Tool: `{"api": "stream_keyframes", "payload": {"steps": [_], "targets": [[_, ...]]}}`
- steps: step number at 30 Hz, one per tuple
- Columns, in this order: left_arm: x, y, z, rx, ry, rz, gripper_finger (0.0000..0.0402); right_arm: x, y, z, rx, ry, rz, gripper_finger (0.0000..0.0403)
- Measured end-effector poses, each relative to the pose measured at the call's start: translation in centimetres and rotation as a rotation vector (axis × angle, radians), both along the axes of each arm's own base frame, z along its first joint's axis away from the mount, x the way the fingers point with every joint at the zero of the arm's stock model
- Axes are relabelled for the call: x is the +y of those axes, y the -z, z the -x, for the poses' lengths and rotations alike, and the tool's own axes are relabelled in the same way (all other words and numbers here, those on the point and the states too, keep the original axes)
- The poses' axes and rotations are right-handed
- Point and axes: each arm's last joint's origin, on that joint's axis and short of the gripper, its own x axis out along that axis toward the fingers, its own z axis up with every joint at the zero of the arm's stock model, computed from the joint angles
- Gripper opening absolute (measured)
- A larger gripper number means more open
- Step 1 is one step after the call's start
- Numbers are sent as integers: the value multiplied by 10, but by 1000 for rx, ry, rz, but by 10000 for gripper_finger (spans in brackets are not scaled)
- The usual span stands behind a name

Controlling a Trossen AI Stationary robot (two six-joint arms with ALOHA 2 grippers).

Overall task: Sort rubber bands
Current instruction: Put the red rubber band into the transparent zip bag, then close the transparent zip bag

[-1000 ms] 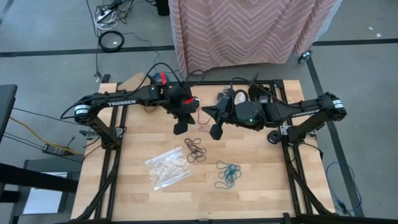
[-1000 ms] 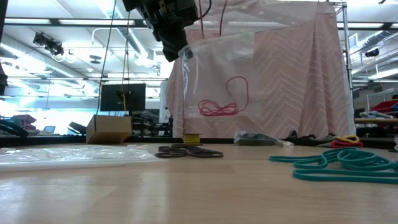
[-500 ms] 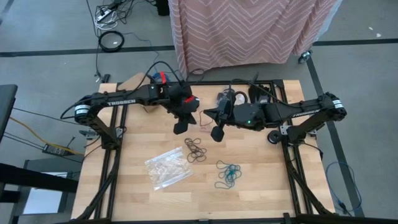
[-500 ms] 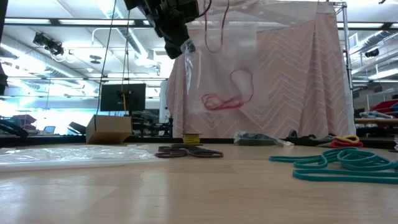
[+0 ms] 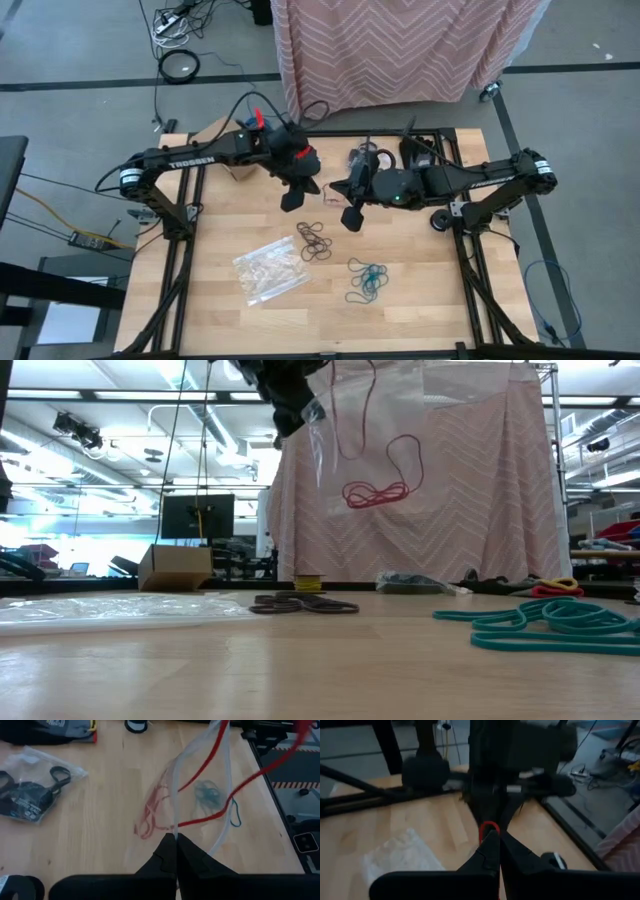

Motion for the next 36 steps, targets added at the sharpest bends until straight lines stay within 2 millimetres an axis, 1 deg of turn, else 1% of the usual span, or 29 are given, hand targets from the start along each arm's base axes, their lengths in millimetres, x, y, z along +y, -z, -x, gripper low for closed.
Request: {"api": "stream_keyframes", "payload": {"steps": [5, 14, 18, 24, 27, 31, 34, 36], "targets": [[0, -5, -1, -19, 0, -5, 0, 0, 6, 3, 54, -12, -45, 0], [0, -5, 0, -18, 0, -5, 0, -1, 10, 5, 109, -43, -61, 6], [0, -5, 0, -12, 0, -3, 1, 0, 11, 5, 116, -65, -72, 33], [0, -5, 0, -9, 7, 6, 1, -4, 12, 5, 126, -48, -77, 98], [-1, -4, 1, 4, 14, 3, 1, -8, 12, 5, 129, -34, -84, 123], [-1, 0, 5, 50, 32, -46, 1, -9, 4, 12, 103, -33, -87, 136], [0, 3, 10, 101, 62, -143, 1, -10, 1, 18, 107, -40, -90, 135], [0, 3, 15, 124, 120, -208, 1, -10, 0, 20, 112, -57, -100, 133]]}}
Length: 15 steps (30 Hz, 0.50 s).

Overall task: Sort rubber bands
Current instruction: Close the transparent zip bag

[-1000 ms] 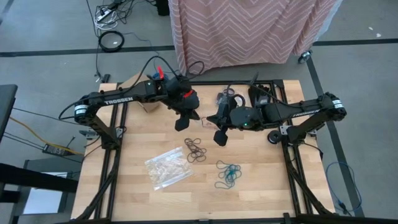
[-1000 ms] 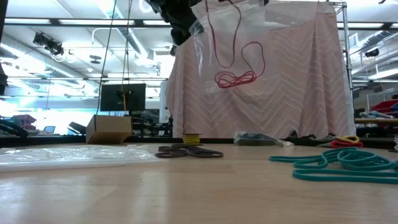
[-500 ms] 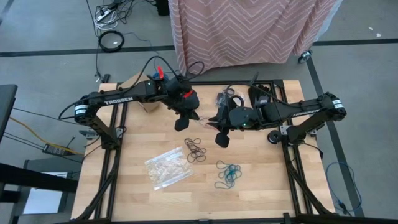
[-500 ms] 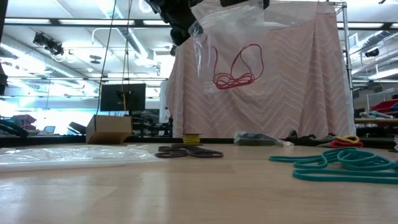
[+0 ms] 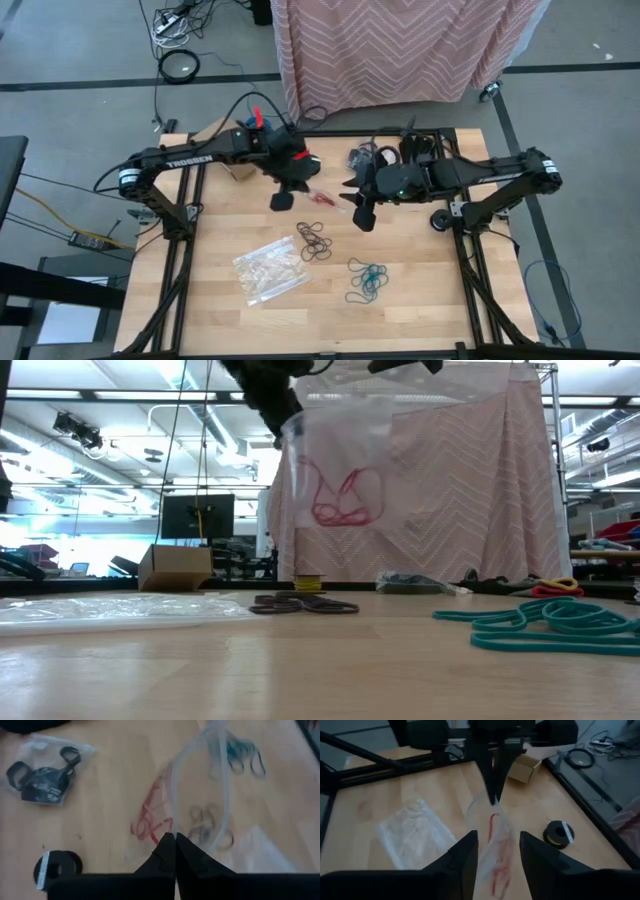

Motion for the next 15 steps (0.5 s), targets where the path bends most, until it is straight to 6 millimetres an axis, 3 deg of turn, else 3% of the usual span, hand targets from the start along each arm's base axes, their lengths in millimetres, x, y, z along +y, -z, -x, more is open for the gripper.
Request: {"api": "stream_keyframes", "payload": {"steps": [5, 11, 15], "targets": [[-3, -3, 7, 23, 67, -93, 0, 2, -1, 1, -6, -62, -52, 129], [5, -8, 4, -24, -132, -117, 1, 6, 3, -3, 10, -86, -69, 132], [10, -9, 4, -35, -176, -97, 1, 6, 7, -1, 61, -86, -45, 130]]}}
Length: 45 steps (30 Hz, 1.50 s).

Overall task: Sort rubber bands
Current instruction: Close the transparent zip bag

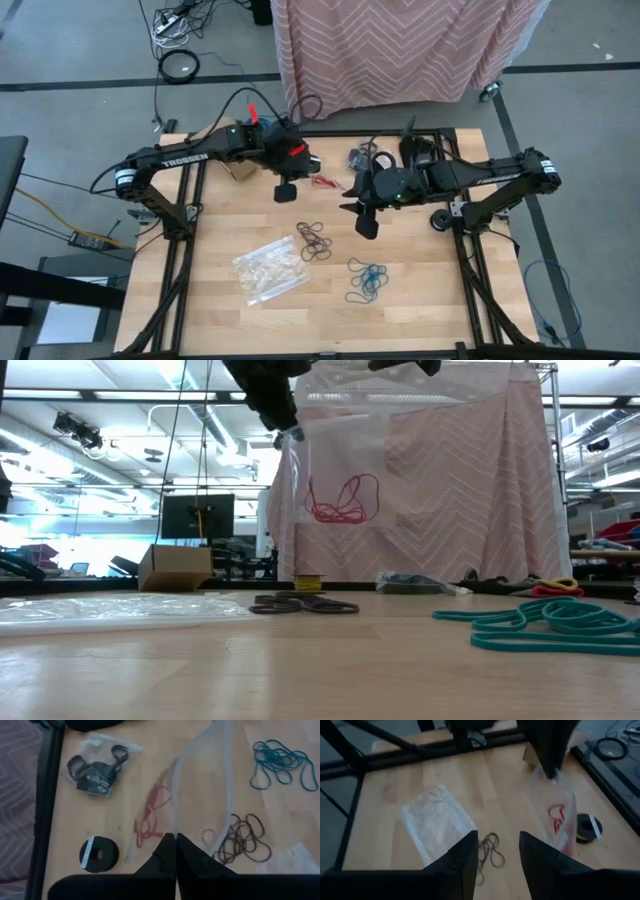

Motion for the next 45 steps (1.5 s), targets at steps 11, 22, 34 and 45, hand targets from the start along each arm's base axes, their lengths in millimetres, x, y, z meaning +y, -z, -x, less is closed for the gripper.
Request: {"api": "stream_keyframes", "payload": {"steps": [11, 22, 34, 45], "targets": [[0, -44, 12, -55, 15, 27, 1, -6, 12, 9, 140, 125, 97, 127], [-4, -99, 18, -277, -90, 176, 1, -13, -15, 40, 45, 154, 143, 123], [-2, -101, 0, -433, -106, 406, 0, -19, -3, 107, -136, 162, 107, 116], [-7, -46, -20, -343, -28, 592, 1, -17, 19, 118, -303, 164, 35, 116]]}}
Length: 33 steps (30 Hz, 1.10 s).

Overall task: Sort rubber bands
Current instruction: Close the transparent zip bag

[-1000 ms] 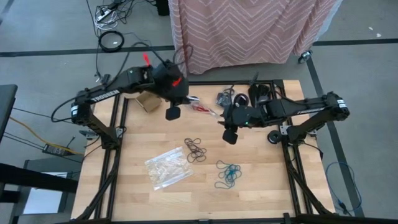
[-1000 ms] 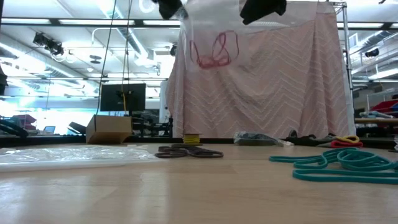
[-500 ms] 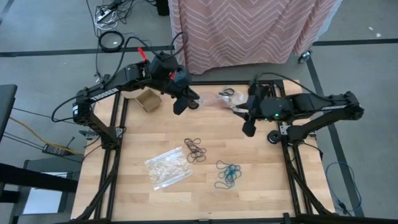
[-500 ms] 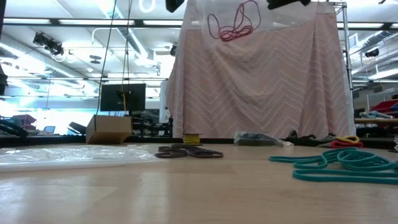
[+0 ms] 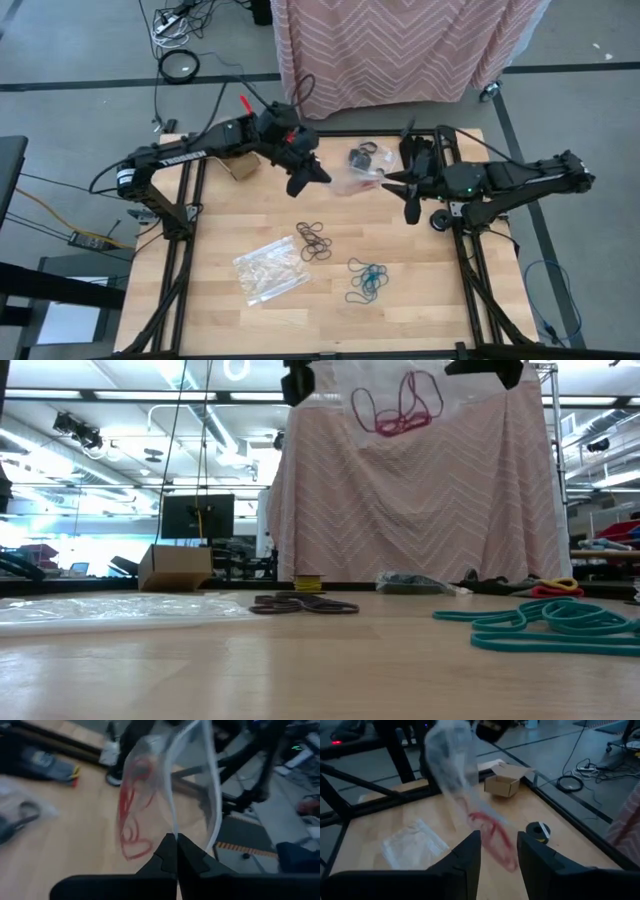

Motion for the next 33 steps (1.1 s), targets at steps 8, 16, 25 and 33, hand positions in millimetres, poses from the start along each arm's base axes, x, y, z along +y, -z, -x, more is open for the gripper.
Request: {"api": "stream_keyframes", "payload": {"steps": [8, 16, 25, 33], "targets": [[-2, 2, 0, -1, 5, -5, 1, 2, -2, -8, -26, -8, 22, 116], [0, 4, 1, 16, 12, -24, 1, 2, -8, -10, -91, -10, 11, 116], [2, 5, 1, 16, -9, -54, 1, 3, -10, -11, -106, -43, 30, 116], [5, 4, 1, 15, -60, -86, 1, 5, -16, -13, -158, -125, 17, 116]]}}
